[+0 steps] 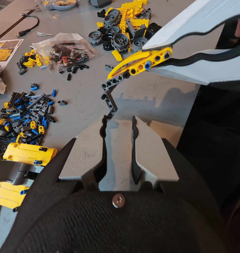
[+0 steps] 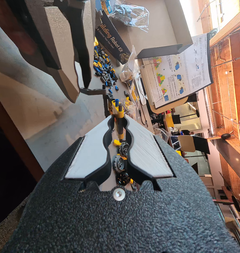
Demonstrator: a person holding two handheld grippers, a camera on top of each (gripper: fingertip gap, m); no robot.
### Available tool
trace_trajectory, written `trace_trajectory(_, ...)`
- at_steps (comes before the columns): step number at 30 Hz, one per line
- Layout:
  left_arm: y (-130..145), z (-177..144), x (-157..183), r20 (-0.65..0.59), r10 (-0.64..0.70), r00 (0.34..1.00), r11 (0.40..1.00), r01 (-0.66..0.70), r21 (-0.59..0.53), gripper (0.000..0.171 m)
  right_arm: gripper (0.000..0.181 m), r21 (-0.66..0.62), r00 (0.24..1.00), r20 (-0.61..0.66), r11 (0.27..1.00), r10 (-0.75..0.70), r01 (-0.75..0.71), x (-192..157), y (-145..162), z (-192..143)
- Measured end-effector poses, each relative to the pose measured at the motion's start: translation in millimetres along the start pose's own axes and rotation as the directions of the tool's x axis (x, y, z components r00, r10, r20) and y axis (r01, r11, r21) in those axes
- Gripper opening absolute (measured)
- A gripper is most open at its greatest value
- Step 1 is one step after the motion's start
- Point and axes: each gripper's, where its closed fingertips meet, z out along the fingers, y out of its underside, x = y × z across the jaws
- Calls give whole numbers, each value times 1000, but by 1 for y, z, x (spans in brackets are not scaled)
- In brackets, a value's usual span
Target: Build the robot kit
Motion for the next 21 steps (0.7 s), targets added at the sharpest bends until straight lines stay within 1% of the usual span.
trace_trajectory(2,1,1,0,-2,20,1000,1000,-20,-4,31,12,5,1000,0,1000,5,-5,1,-1,1)
trace_trajectory(5,1,5,-10,41,57,998,998,-56,-22,30,11,24,1000,5,1000,11,-11,0,-3,2)
trace_trajectory(8,3,8,-23,134,173,976,984,-163,-78,32,11,35,1000,8,999,24,-24,-1,-3,1)
trace_trajectory(10,2,10,-18,129,210,969,976,-200,-86,31,11,38,1000,-8,999,22,-22,3,-3,-1)
trace_trajectory(13,-1,11,-17,129,218,968,975,-209,-75,24,11,50,999,-7,998,32,-31,4,-3,-3)
trace_trajectory(15,-2,11,-14,106,220,970,975,-214,-66,11,11,58,999,-1,998,39,-39,3,-4,-3)
trace_trajectory(16,-2,11,-9,70,210,975,977,-206,-56,7,11,64,999,6,997,41,-41,1,-4,-2)
trace_trajectory(17,-2,11,-2,21,178,984,983,-177,-47,8,11,62,999,13,997,34,-35,-1,-4,-1)
trace_trajectory(18,-1,10,4,-30,118,993,992,-119,-40,10,11,58,999,25,998,22,-23,-4,-2,0)
trace_trajectory(19,-1,8,10,-102,33,994,999,-37,-36,11,11,57,999,43,998,5,-8,-8,-1,2)
trace_trajectory(20,-1,5,16,-174,-72,982,997,66,-42,13,11,55,998,57,998,-21,18,-13,0,3)
trace_trajectory(21,0,2,19,-235,-176,956,984,167,-57,13,11,54,996,64,997,-56,53,-17,1,4)
